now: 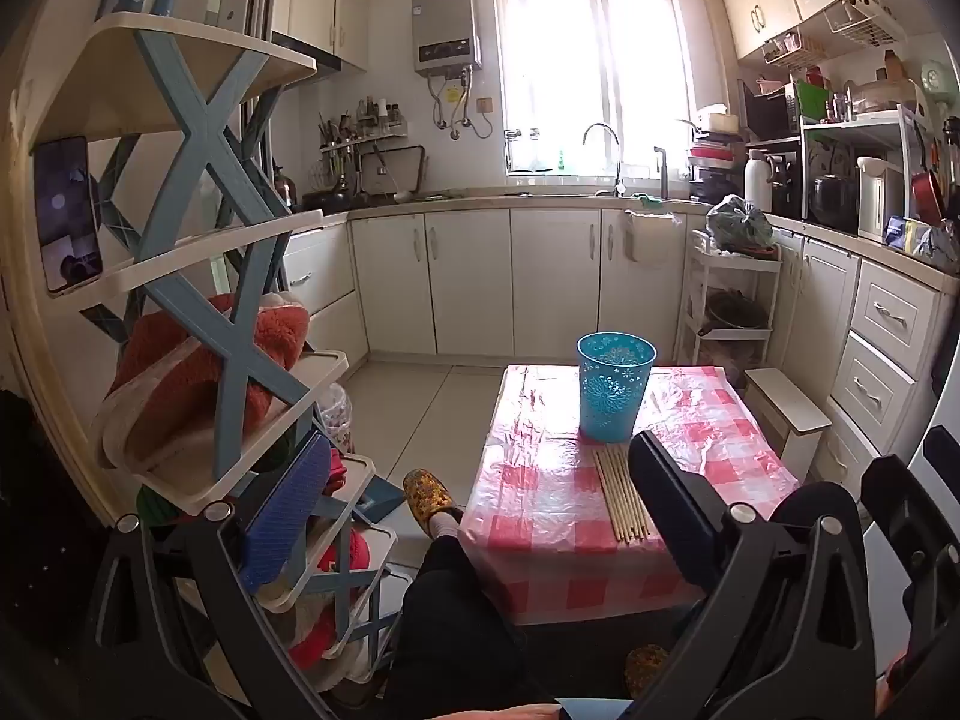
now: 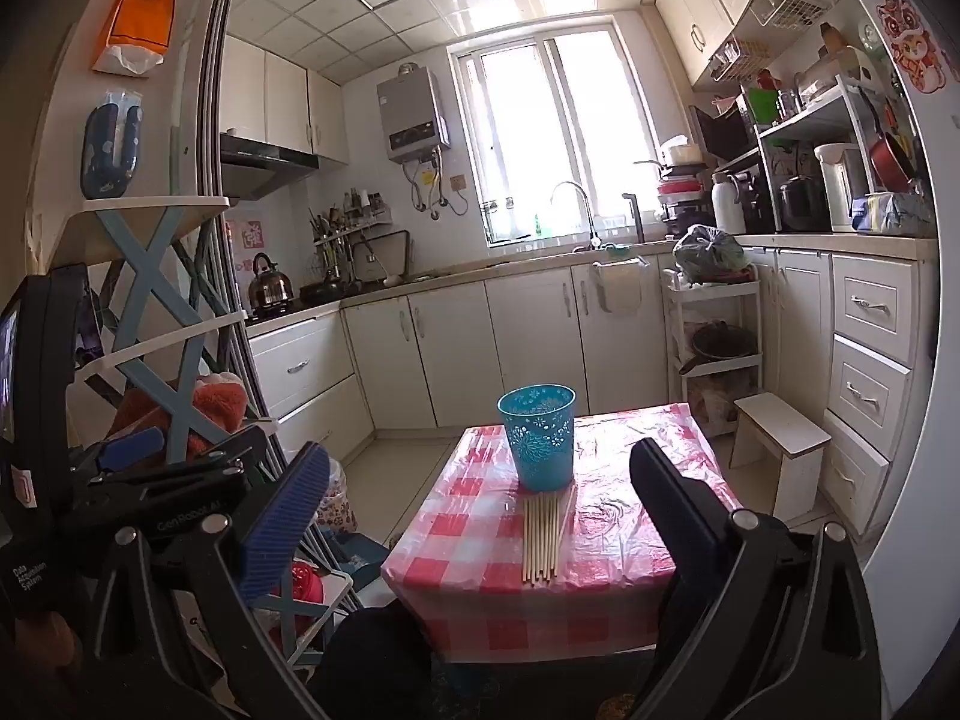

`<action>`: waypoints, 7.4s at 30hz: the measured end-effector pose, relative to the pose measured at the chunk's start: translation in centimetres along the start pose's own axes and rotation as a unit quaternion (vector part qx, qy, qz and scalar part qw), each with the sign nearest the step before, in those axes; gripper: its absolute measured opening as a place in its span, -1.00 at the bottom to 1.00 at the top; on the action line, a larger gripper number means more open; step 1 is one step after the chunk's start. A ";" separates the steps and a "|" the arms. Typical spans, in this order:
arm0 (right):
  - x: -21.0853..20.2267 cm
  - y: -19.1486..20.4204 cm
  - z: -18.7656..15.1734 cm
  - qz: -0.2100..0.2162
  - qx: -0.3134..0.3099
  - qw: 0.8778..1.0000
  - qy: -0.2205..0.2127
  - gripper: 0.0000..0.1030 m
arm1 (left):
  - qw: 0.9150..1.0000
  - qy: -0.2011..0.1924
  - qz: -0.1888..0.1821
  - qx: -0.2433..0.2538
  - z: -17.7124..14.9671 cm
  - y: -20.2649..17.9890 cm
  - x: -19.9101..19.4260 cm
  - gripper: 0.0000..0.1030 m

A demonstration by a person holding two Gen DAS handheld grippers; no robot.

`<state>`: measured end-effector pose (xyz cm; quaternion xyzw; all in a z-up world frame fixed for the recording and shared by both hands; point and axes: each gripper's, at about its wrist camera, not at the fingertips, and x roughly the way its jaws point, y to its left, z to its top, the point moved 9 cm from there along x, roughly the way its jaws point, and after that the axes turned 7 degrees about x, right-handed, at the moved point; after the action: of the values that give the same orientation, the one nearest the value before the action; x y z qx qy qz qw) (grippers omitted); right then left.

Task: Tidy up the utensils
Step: 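Move both grippers toward the wooden sticks lying beside the teal basket, then close the left gripper on one wooden stick from the bundle, then lift the stick with the left gripper and drop it into the teal basket, then close the right gripper on a single wooden stick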

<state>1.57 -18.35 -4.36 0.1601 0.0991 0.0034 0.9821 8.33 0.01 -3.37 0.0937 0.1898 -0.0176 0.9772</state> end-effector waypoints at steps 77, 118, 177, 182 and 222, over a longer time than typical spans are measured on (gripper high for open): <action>9.9 -4.7 -4.7 -0.057 0.041 0.991 0.118 0.86 | 0.992 0.114 -0.039 0.025 -3.4 -4.5 12.0 0.85; 36.1 -15.0 -15.2 -0.102 0.020 0.942 0.320 -0.13 | 0.965 0.254 -0.069 -0.011 -9.6 -8.4 30.7 0.85; 40.9 -17.7 -17.4 -0.021 -0.080 0.911 0.404 -0.73 | 0.974 0.059 -0.190 -0.109 7.6 -11.8 40.0 -0.90; 40.9 -17.5 -17.6 -0.019 -0.081 0.913 0.399 -0.72 | 0.975 -0.012 -0.193 -0.109 13.8 -14.8 42.1 -0.90; 38.3 -18.0 -17.2 0.000 -0.040 0.921 0.387 -0.88 | 0.982 0.160 -0.071 -0.077 -7.6 -8.2 40.7 0.49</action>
<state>35.27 -28.56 -33.37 0.1069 0.4713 0.0690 0.8727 42.70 -6.51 -26.96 0.0057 0.3507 -0.0571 0.9347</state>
